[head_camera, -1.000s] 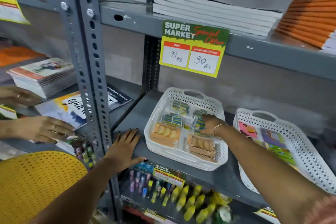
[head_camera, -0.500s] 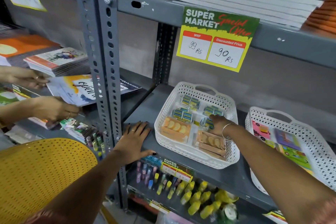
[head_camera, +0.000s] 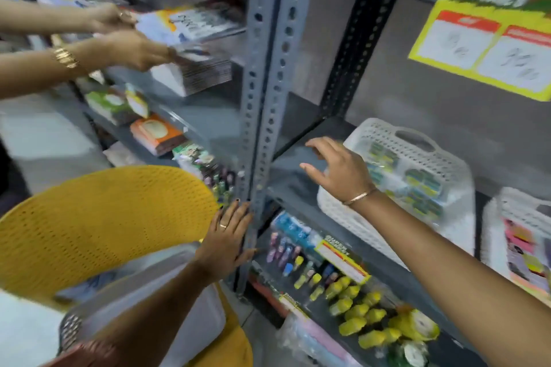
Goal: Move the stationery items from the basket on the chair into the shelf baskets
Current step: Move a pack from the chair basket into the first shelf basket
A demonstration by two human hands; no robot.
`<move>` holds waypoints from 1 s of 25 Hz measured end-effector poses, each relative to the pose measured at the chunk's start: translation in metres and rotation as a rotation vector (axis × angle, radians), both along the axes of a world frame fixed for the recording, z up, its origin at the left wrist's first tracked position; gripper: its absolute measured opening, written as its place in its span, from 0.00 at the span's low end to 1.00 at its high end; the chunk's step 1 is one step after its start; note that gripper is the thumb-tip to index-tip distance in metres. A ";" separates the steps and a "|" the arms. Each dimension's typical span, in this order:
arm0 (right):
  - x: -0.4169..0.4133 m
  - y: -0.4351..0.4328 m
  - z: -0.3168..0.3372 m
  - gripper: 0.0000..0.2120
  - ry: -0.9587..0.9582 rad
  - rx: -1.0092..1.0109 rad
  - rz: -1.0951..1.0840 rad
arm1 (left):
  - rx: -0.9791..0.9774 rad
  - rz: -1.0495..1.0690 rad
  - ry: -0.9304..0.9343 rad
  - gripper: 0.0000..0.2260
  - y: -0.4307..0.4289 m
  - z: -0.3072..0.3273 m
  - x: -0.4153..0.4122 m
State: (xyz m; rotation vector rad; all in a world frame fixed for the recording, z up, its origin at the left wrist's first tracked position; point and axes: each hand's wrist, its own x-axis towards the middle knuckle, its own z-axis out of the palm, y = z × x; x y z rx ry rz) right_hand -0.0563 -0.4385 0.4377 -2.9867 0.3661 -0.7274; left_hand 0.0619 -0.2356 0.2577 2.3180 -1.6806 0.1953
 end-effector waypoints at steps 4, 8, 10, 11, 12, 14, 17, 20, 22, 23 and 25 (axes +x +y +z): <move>0.060 0.068 -0.054 0.20 0.009 -0.027 0.247 | 0.163 0.186 0.108 0.32 0.103 -0.067 0.011; 0.106 0.136 -0.158 0.22 0.285 0.117 0.430 | 0.308 0.341 0.169 0.36 0.196 -0.137 -0.002; 0.117 0.165 -0.217 0.23 0.452 0.162 0.471 | 0.391 0.386 0.196 0.37 0.230 -0.169 -0.017; 0.121 0.178 -0.242 0.25 0.538 0.190 0.491 | 0.427 0.403 0.214 0.38 0.244 -0.184 -0.025; 0.124 0.193 -0.268 0.25 0.613 0.204 0.514 | 0.452 0.418 0.233 0.38 0.256 -0.199 -0.032; 0.128 0.220 -0.316 0.26 0.790 0.197 0.567 | 0.493 0.440 0.302 0.38 0.274 -0.223 -0.047; 0.132 0.252 -0.371 0.29 0.957 0.173 0.581 | 0.511 0.461 0.332 0.37 0.285 -0.245 -0.054; 0.140 0.281 -0.412 0.34 1.009 0.137 0.632 | 0.515 0.501 0.371 0.36 0.292 -0.262 -0.054; 0.150 0.297 -0.427 0.36 0.968 0.106 0.660 | 0.498 0.534 0.389 0.35 0.295 -0.269 -0.056; 0.157 0.303 -0.432 0.36 0.939 0.095 0.678 | 0.482 0.544 0.402 0.35 0.296 -0.272 -0.056; 0.167 0.312 -0.443 0.35 0.908 0.071 0.703 | 0.449 0.563 0.401 0.34 0.299 -0.278 -0.059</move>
